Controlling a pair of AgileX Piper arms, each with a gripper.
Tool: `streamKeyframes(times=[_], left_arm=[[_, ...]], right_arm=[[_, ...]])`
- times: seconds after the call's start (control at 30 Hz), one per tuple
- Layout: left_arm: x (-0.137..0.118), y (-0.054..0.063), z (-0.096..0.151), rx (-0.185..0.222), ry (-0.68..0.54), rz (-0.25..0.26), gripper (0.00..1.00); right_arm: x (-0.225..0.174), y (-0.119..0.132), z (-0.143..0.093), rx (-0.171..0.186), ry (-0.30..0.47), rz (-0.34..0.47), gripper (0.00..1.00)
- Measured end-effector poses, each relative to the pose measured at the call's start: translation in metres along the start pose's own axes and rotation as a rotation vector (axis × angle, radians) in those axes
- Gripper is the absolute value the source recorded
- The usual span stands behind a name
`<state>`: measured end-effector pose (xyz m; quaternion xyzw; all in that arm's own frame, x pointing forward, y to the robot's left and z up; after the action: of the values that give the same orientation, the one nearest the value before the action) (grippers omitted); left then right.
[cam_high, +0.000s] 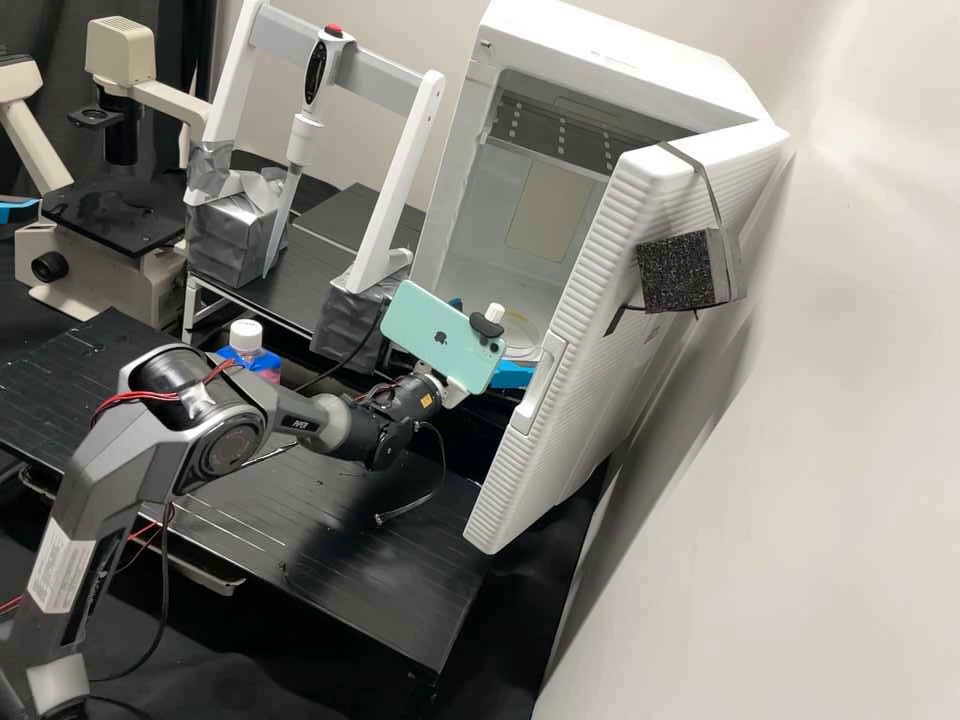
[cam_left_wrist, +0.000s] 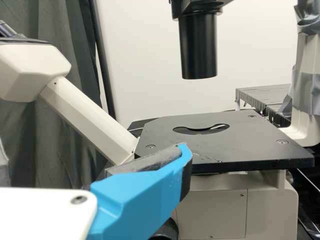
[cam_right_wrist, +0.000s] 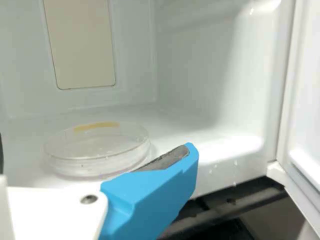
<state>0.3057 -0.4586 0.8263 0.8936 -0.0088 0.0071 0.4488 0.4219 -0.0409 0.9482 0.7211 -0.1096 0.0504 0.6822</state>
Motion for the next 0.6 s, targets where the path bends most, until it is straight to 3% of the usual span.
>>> streamKeyframes(times=[0.13,0.6], left_arm=[[0.0,0.0,0.0,0.0,0.0,0.0,1.0],[0.0,0.0,0.0,0.0,0.0,0.0,1.0]], right_arm=[[0.008,-0.001,0.001,-0.018,-0.003,-0.002,1.0],[0.019,-0.001,0.005,-0.023,-0.007,-0.002,1.0]])
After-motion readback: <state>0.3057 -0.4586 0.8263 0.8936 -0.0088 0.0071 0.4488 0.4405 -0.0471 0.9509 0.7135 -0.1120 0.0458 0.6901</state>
